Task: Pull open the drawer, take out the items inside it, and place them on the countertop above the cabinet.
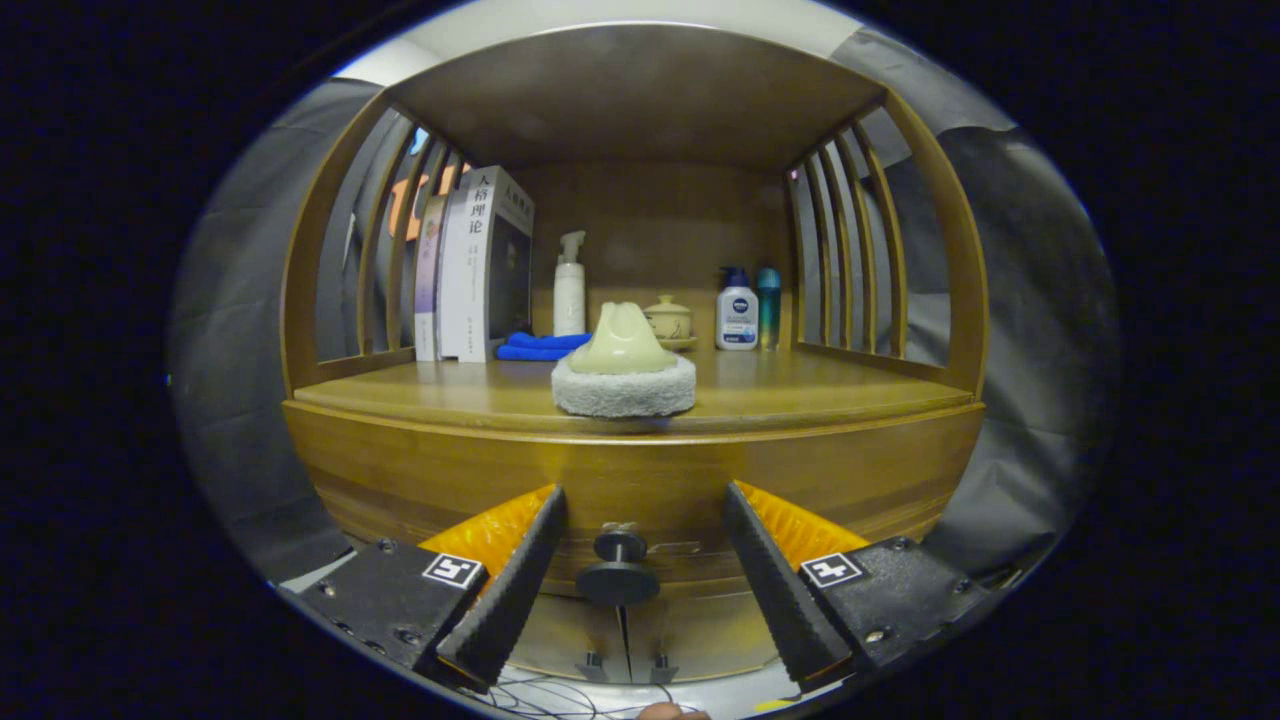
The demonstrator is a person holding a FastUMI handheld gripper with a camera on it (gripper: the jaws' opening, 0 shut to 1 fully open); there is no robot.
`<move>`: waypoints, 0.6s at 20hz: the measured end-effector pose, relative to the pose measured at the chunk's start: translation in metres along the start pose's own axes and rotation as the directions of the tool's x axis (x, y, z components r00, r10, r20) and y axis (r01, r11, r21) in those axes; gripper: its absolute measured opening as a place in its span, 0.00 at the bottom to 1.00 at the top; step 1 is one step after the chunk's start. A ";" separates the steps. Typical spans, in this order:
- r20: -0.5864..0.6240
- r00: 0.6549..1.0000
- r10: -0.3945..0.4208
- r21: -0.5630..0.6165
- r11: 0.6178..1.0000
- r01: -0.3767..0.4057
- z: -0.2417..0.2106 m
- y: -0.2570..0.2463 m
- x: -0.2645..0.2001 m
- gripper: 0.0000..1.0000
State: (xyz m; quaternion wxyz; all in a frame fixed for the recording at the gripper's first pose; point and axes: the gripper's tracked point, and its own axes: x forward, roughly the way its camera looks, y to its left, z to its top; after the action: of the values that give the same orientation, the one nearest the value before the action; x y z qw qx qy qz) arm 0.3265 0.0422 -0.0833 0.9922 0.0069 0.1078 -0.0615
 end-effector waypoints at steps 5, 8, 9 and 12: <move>-0.015 1.000 -0.011 0.060 0.998 0.012 0.003 -0.004 -0.009 1.00; 0.023 1.000 0.011 0.047 0.999 -0.012 0.013 -0.004 -0.045 1.00; 0.031 0.999 0.019 0.041 0.999 -0.020 0.015 -0.002 -0.061 1.00; 0.058 0.998 0.031 0.004 1.000 -0.031 0.021 -0.002 -0.106 1.00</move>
State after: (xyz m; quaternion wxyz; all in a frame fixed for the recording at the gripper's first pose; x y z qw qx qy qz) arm 0.2282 0.0528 -0.0400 0.9958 0.0090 0.0786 -0.0466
